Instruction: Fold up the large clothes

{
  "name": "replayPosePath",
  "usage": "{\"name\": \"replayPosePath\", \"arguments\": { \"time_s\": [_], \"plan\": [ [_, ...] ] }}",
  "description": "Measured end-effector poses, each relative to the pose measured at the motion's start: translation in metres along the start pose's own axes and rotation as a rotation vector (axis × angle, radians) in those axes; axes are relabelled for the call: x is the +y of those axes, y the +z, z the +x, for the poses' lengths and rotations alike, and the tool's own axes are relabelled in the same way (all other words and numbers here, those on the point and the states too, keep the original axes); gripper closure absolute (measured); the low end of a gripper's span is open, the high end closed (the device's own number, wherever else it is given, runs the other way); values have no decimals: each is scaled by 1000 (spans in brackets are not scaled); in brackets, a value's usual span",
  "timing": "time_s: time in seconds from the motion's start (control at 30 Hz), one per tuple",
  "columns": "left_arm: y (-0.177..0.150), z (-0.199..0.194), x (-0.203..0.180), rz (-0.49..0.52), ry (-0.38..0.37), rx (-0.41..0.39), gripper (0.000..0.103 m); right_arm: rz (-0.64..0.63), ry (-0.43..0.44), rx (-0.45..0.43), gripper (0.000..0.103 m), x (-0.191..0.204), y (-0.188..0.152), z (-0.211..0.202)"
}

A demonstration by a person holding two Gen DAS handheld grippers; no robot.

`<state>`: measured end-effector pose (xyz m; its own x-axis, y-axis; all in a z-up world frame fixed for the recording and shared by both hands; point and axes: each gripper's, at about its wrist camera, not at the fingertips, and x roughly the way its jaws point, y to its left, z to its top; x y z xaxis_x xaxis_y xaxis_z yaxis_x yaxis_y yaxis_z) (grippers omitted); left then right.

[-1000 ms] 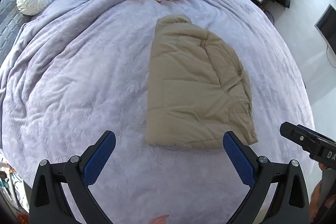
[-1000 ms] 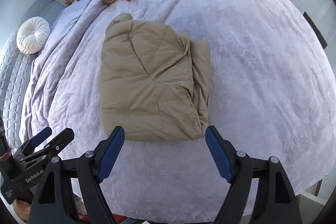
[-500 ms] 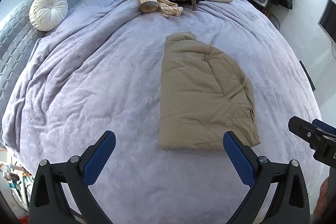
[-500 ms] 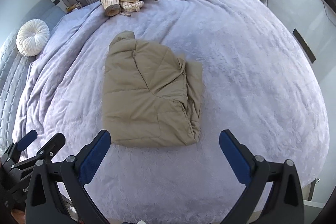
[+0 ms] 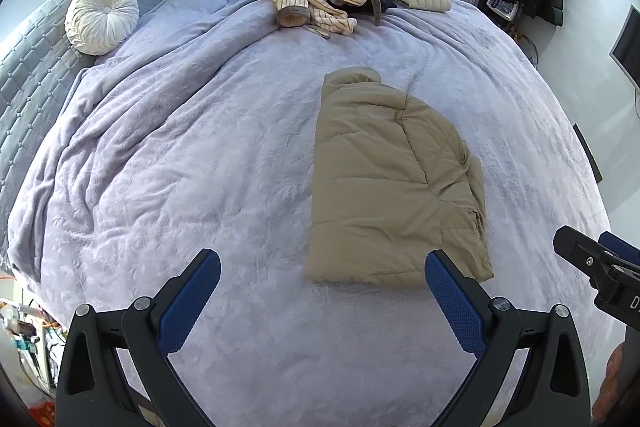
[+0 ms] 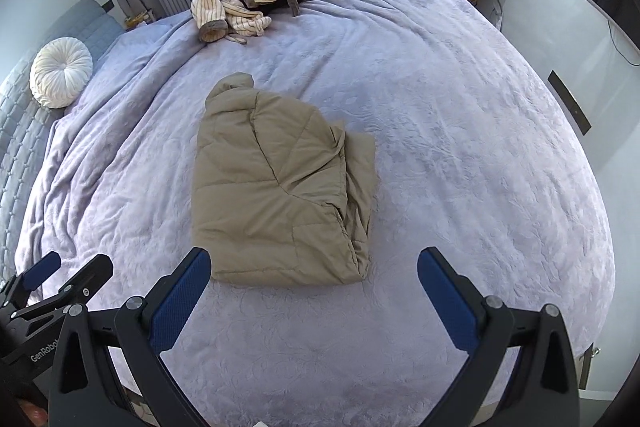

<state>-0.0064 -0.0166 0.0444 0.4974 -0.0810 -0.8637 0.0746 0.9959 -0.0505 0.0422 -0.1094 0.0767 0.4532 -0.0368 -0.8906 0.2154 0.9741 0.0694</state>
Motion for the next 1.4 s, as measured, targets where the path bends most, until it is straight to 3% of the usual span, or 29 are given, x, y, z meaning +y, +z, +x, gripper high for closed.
{"name": "replayPosePath", "arguments": {
  "time_s": [1.4],
  "plan": [
    [-1, -3, -2, 14, 0, 3, 1, 2, -5, -2, 0, 4, -5, -4]
  ]
}}
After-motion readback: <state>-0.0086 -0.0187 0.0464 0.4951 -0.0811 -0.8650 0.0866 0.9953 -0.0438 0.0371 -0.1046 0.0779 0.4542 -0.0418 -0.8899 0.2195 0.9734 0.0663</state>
